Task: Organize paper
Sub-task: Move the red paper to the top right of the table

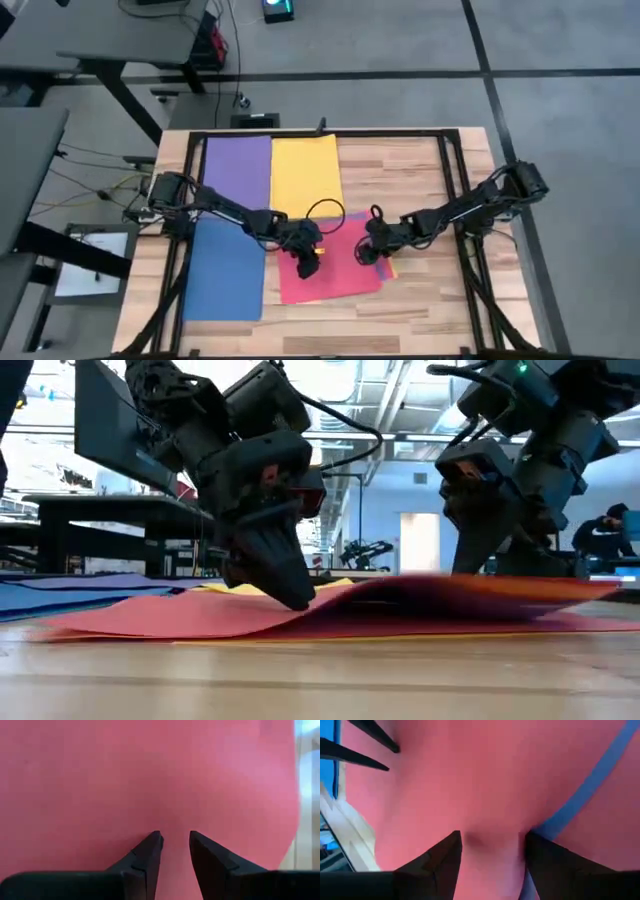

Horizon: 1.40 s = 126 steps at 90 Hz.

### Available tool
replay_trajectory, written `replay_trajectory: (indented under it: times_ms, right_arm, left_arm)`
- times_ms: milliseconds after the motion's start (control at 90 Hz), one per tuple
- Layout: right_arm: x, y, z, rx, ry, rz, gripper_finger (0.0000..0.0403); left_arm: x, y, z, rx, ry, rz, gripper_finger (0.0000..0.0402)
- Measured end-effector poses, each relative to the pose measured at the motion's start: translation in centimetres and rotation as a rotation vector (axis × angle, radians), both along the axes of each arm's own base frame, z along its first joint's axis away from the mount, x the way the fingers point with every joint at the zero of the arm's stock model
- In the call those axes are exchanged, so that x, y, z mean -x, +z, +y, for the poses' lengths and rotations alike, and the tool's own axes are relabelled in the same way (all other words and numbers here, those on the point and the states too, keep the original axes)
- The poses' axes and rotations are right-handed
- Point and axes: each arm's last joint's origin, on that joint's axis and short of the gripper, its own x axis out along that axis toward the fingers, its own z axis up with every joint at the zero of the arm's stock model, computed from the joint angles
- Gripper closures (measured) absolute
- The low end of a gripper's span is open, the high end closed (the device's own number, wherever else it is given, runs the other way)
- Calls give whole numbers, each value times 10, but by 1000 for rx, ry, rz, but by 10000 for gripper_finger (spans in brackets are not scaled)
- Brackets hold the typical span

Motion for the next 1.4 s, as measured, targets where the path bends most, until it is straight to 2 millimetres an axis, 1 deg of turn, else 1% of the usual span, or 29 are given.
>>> replay_trajectory:
  times_ms: [178, 322, 378, 444, 533, 644, 778, 833, 900, 944, 989, 1044, 1089, 1244, 1333, 1400]
  right_arm:
    - [1, 14, 2, -43, 60, -60, 204]
    - [7, 36, 4, -66, 132, -141, 204]
    - [9, 44, 3, -63, 126, -168, 204]
    - [10, 48, 2, -35, 96, -184, 204]
    - [9, 44, -2, -16, 34, -169, 204]
    - [4, 30, -5, -26, -8, -111, 204]
    - [-4, 14, -3, -49, -35, -93, 205]
    - [-7, 10, -2, -58, -47, -85, 213]
    - [-8, 8, -2, -64, -62, -57, 239]
    - [-9, 10, -2, -60, -61, -42, 270]
    - [-8, 13, -2, -46, -47, -26, 311]
    - [-6, 19, -1, -17, -11, -11, 365]
    - [-5, 28, -1, 11, 26, -9, 386]
    - [9, 70, -6, 105, 128, 68, 400]
    - [18, 94, -15, 153, 168, 75, 402]
    - [24, 108, -23, 190, 195, 75, 402]
  left_arm:
    - [0, 0, 0, 0, 0, -3, 311]
    - [0, 0, 0, 6, -6, 2, 311]
    - [0, 0, 0, 5, -6, 1, 311]
    - [0, 0, 0, 5, -7, 0, 311]
    - [0, -1, 0, 6, -9, 0, 311]
    - [0, -1, 0, 7, -11, 0, 311]
    - [0, -1, -1, 17, -20, 2, 311]
    - [0, -1, -1, 18, -21, 2, 311]
    - [0, -1, -1, 24, -25, 3, 311]
    - [1, 1, -1, 30, -30, 1, 311]
    - [2, 4, -1, 35, -39, 1, 311]
    - [4, 10, -1, 39, -48, -10, 311]
    - [7, 17, 0, 39, -53, -12, 311]
    - [17, 56, 7, 37, -47, -81, 311]
    - [25, 74, 12, 20, -53, -116, 311]
    - [31, 88, 17, 13, -50, -144, 311]
